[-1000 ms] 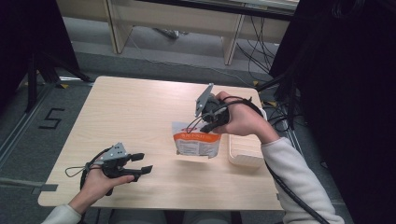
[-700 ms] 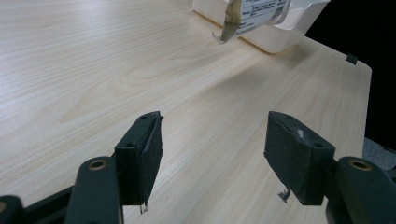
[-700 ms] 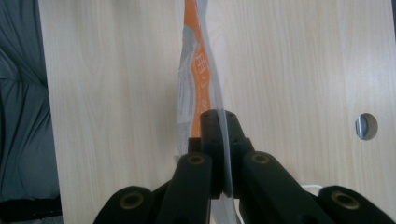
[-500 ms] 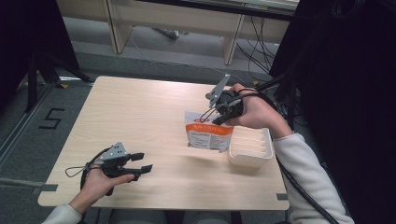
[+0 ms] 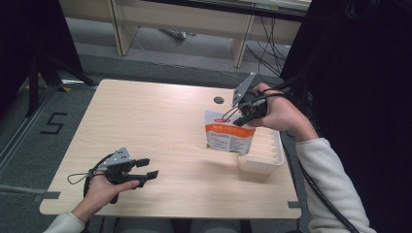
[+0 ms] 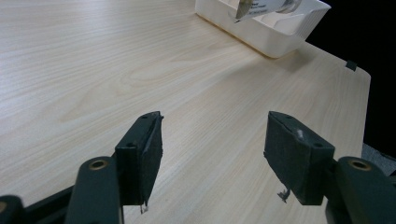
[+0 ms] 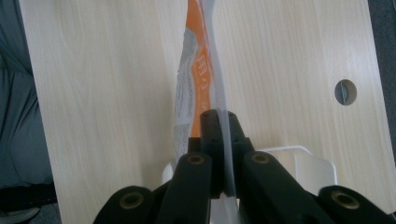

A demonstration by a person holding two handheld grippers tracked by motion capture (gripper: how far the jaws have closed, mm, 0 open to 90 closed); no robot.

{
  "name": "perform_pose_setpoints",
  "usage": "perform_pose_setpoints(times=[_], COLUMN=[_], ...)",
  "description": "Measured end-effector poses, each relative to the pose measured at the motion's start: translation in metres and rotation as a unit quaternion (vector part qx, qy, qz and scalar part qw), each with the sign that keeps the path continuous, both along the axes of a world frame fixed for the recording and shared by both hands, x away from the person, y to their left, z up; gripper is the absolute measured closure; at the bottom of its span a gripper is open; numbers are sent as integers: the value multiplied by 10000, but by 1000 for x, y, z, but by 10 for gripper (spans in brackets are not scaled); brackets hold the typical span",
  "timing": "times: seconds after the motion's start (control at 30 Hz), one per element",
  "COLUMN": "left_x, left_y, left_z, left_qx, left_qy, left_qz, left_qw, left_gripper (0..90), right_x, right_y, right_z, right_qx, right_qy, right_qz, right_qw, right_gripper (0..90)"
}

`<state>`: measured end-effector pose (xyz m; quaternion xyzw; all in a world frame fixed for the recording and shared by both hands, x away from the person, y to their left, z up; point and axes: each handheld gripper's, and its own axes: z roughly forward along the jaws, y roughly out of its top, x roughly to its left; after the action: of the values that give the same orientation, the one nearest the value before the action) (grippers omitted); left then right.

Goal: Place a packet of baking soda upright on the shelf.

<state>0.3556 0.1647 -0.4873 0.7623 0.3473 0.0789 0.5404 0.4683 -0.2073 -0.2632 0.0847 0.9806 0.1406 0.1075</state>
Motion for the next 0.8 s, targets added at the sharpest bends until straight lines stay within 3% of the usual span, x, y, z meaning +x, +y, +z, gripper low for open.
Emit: perform_pose_setpoints(times=[0.07,0.1,0.17,0.23,0.5,0.53,0.57,0.63,0.77,0.8], left_x=[1,1,1,1,1,1,1,0,1,1], left_y=[0,1,0,0,1,1,1,0,1,1], left_z=[0,0,0,0,0,0,0,0,1,1], left_qx=[-4,7,5,3,-33,-34,-34,-69,-52,-52], left_qy=[-17,-37,-36,-35,-40,-40,-41,0,-5,-5], left_qz=[-25,-39,-36,-32,-3,2,7,58,71,71], left_qw=[10000,10000,10000,10000,10000,10000,10000,10000,10000,10000], left_gripper=[363,364,364,364,364,363,364,363,363,363], right_x=[0,2,1,3,3,5,3,4,5,7], right_y=[-5,-6,-11,-14,-29,-30,-31,-34,-40,-41], right_z=[1,2,3,4,6,6,6,7,8,7], right_qx=[3,4,-22,-40,-77,-70,-91,-113,-127,-111], right_qy=[2,-21,-9,-37,-19,-28,-9,10,23,5], right_qz=[-50,56,-87,-7,-182,-66,-207,-228,-220,-93], right_qw=[10000,10000,10000,10000,9998,9999,9997,9997,9997,9999], right_gripper=[900,900,900,900,900,900,900,900,900,900])
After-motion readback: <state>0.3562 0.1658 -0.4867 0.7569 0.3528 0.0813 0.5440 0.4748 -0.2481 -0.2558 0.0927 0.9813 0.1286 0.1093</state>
